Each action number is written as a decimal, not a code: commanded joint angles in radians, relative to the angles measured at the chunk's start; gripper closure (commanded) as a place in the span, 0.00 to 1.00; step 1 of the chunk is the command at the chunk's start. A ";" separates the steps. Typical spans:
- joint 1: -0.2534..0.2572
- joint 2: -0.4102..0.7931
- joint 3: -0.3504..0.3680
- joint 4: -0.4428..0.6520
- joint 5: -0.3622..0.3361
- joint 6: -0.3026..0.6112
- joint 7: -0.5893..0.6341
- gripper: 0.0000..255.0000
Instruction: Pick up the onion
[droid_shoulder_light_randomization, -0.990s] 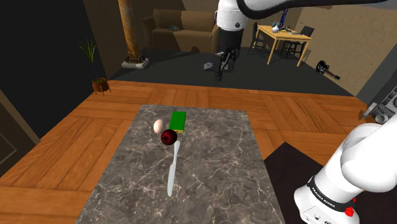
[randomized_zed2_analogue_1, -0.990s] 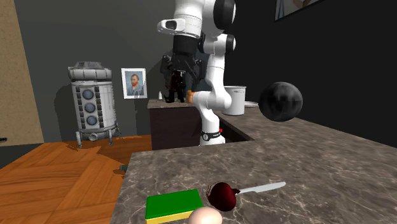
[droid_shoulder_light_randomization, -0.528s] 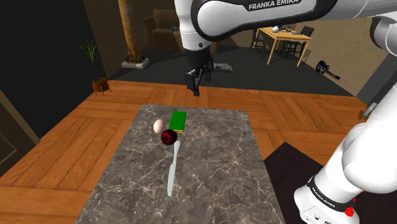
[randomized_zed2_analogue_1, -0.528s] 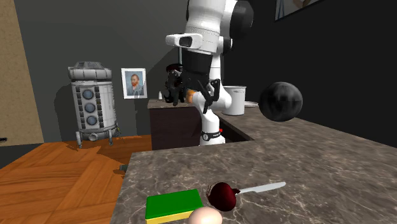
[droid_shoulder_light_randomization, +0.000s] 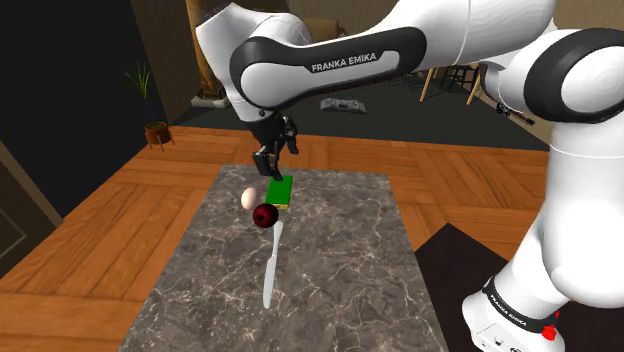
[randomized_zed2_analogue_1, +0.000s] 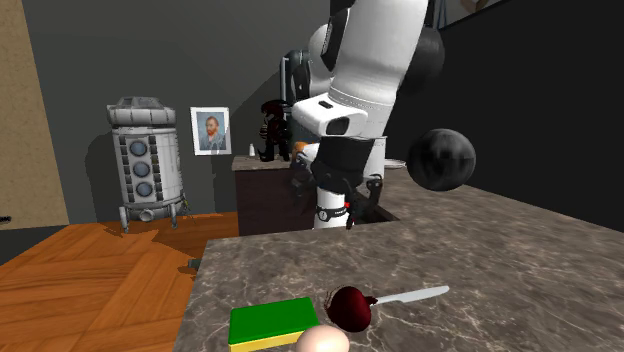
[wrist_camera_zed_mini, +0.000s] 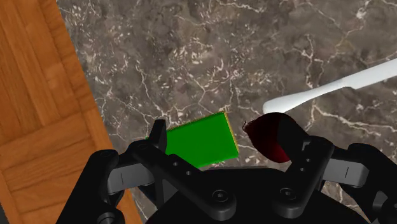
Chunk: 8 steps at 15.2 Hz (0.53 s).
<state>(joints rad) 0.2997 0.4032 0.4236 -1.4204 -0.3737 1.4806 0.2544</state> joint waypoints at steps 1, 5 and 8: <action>0.045 0.092 -0.001 0.084 -0.039 -0.043 0.005 0.00; 0.148 0.290 -0.017 0.290 -0.107 -0.141 -0.007 0.00; 0.237 0.456 -0.040 0.490 -0.152 -0.229 -0.040 0.00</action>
<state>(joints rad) 0.5025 0.7926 0.3930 -1.0116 -0.5077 1.2850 0.2267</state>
